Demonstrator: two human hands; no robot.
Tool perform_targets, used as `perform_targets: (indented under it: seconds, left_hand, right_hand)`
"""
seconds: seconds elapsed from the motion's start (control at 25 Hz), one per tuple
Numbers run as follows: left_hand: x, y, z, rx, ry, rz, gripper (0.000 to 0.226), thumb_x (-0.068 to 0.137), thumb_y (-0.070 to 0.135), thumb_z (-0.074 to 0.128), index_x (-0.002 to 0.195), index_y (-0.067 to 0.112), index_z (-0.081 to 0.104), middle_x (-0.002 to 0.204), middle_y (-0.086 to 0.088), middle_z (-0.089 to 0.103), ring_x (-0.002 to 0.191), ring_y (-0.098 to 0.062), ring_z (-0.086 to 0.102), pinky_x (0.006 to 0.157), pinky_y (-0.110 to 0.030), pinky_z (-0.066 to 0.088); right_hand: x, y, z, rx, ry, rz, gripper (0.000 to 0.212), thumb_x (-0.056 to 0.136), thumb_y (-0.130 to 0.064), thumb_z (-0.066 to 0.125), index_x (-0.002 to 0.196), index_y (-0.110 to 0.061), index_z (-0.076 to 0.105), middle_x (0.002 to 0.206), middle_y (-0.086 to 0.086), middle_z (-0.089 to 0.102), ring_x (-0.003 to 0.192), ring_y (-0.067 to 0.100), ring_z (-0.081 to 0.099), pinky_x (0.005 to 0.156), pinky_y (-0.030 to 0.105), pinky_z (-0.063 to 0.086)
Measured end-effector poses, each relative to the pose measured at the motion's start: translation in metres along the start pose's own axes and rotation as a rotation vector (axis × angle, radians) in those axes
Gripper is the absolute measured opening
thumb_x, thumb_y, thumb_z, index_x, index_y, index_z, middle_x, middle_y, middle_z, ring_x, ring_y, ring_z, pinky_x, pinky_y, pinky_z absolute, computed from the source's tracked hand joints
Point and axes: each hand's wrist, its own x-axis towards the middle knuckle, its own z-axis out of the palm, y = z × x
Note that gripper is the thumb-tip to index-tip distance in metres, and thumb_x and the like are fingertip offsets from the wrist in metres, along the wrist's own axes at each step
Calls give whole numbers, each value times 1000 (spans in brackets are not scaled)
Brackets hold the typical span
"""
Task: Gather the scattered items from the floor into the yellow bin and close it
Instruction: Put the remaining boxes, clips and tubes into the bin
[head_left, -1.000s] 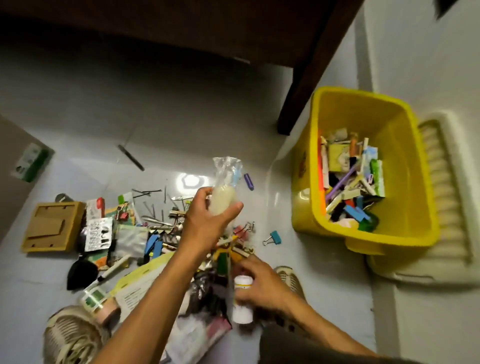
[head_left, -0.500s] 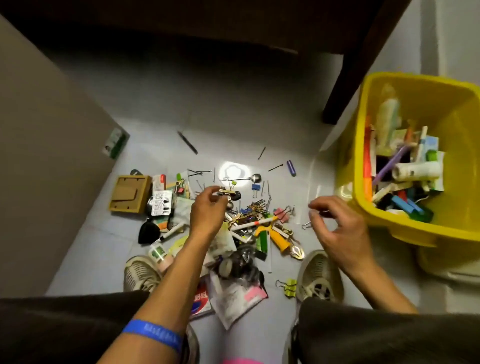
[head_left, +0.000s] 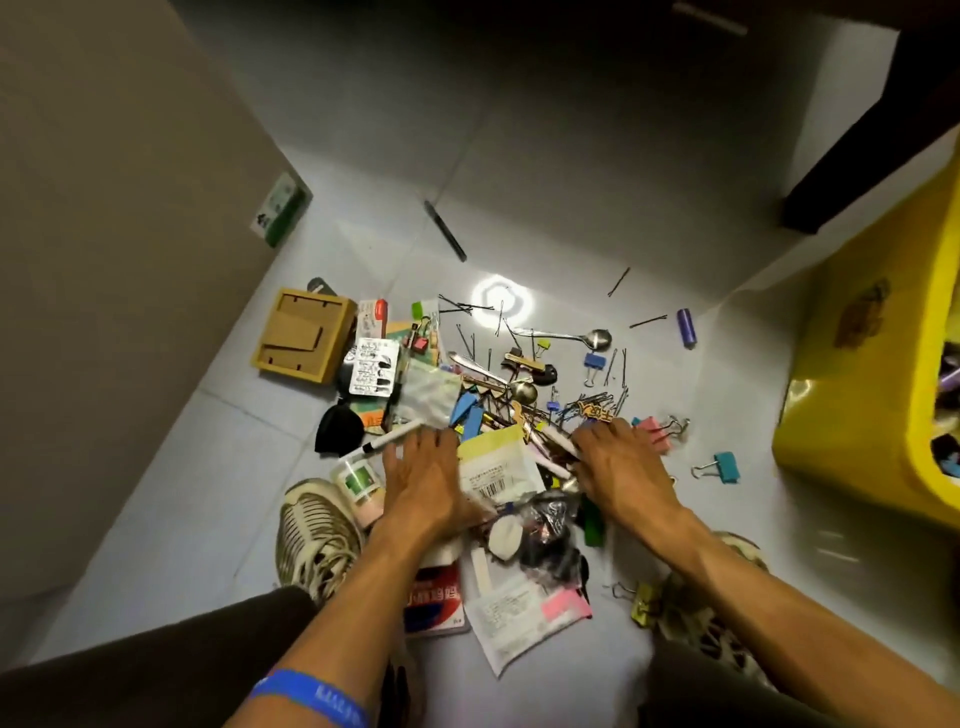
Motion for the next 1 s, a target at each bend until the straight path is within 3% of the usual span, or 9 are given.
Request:
perform_targets:
  seconds: [0.08,0.24,0.36,0.48,0.56,0.64,0.72,0.84,1.0]
  left_hand:
    - [-4,7,5,-25,-57,61,107,59,65,78,141,25,22,148,-8,31,134,-30,30,114,-56,22]
    - [-14,14,-11,-155,66,-13,98,56,66,76,135,27,32,126,-2,51,112,-23,47,95,-45,44]
    - [-17,37,-58,-829,158,-153,72,61,48,84,119,26,48,110,1,64,94,-21,64,77,-43,57]
    - [-34,101,-110,-1387,49,-28,48,62,32,83,104,32,58,100,-4,73,81,-23,74,64,-42,60]
    - [-43,174,-143,-1455,-72,137,56,55,37,81,107,29,61,99,-3,75,84,-23,74,67,-43,61]
    - [-53,251,-173,-1506,-263,270,65,59,44,79,117,21,62,104,-3,75,92,-25,73,73,-39,60]
    - [-59,300,-192,-1570,-433,347,68,79,60,65,131,17,56,119,-6,69,104,-26,68,86,-39,56]
    - [-42,290,-173,-1610,-304,121,61,96,57,44,142,17,45,134,-7,58,114,-24,60,101,-40,46]
    - [-22,203,-104,-1380,-91,-130,22,99,31,52,116,22,62,121,-3,65,104,-20,63,89,-36,51]
  right_hand:
    - [-3,0,-3,176,-26,41,9,92,-19,59,101,-22,59,93,0,63,83,20,59,66,26,46]
    - [-15,-3,-36,806,46,255,15,99,-31,53,111,-39,58,70,-9,61,56,5,56,48,14,42]
    - [-38,5,-77,1198,180,439,19,101,-29,49,113,-30,64,69,-7,62,55,7,54,49,19,45]
    - [-80,24,-125,1519,440,571,28,100,-13,46,101,-29,69,65,6,57,42,8,42,35,20,29]
    - [-111,47,-165,1503,669,661,31,96,-11,48,84,-28,72,57,4,50,40,9,35,34,19,24]
    - [-134,76,-207,1420,859,712,27,97,-13,49,94,-27,72,64,-3,62,48,8,47,39,21,37]
    - [-143,104,-234,1274,892,738,31,101,-27,45,128,-24,59,106,-1,70,89,16,65,74,37,55]
    - [-143,117,-236,829,786,879,57,100,-46,35,152,-24,28,156,3,34,141,23,32,115,45,28]
    - [-111,74,-188,717,790,550,28,101,-26,47,127,-25,55,127,-1,57,116,14,54,89,23,44]
